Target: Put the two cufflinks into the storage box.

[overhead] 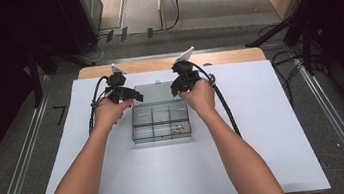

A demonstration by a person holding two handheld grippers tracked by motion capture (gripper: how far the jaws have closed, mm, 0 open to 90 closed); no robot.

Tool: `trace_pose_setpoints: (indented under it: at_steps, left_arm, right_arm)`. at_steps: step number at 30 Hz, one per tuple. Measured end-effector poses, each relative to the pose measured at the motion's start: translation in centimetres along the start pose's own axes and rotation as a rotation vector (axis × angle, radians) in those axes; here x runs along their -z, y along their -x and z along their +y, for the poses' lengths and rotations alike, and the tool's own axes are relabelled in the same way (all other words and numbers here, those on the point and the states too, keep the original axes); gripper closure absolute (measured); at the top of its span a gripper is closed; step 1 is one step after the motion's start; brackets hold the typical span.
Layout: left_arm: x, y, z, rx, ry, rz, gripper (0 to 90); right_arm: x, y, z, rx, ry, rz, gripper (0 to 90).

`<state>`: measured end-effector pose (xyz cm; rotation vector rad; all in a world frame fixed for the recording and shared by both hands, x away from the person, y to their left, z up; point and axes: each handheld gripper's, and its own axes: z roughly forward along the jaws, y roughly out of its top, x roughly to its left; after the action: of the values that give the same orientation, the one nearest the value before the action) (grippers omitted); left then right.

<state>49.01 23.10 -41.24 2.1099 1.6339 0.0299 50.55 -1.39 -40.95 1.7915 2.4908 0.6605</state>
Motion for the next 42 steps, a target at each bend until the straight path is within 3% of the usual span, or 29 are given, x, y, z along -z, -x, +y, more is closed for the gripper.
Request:
trace_pose_setpoints:
  at_steps: [9, 16, 20, 26, 30, 35, 39, 40, 42]
  left_arm:
    - [-0.6, 0.3, 0.3, -0.003, -0.015, 0.017, 41.9]
    - [-0.9, 0.6, 0.5, 0.006, -0.01, 0.008, 41.5]
    - [-1.1, 0.5, 0.7, 0.009, -0.018, 0.009, 39.2]
    - [-1.5, 0.3, 0.9, 0.052, -0.022, -0.017, 36.3]
    - [-1.6, 0.3, 0.9, 0.04, -0.016, -0.011, 35.4]
    - [-1.9, 0.2, 1.0, 0.087, -0.039, -0.054, 32.8]
    - [-2.0, 0.2, 0.9, 0.096, -0.04, -0.064, 31.1]
    - [-2.0, 0.1, 1.0, 0.097, -0.045, -0.066, 31.5]
    - [-2.0, 0.2, 1.0, 0.099, -0.043, -0.064, 31.9]
  right_arm:
    - [0.1, 0.5, 0.0, 0.001, -0.009, -0.05, 61.5]
    - [-0.4, 0.4, 0.2, -0.005, -0.035, -0.039, 60.2]
    - [-0.6, 0.8, 0.4, -0.03, -0.037, -0.017, 58.4]
    - [-0.9, 1.1, 0.6, -0.06, -0.046, 0.005, 53.7]
    - [-1.1, 1.2, 0.7, -0.08, -0.051, 0.02, 50.2]
    - [-1.3, 1.6, 0.7, -0.117, -0.07, 0.057, 47.5]
    - [-1.5, 1.7, 0.8, -0.16, -0.087, 0.088, 46.0]
    - [-1.6, 2.0, 0.7, -0.165, -0.091, 0.116, 46.0]
    - [-1.6, 2.1, 0.7, -0.165, -0.093, 0.12, 46.3]
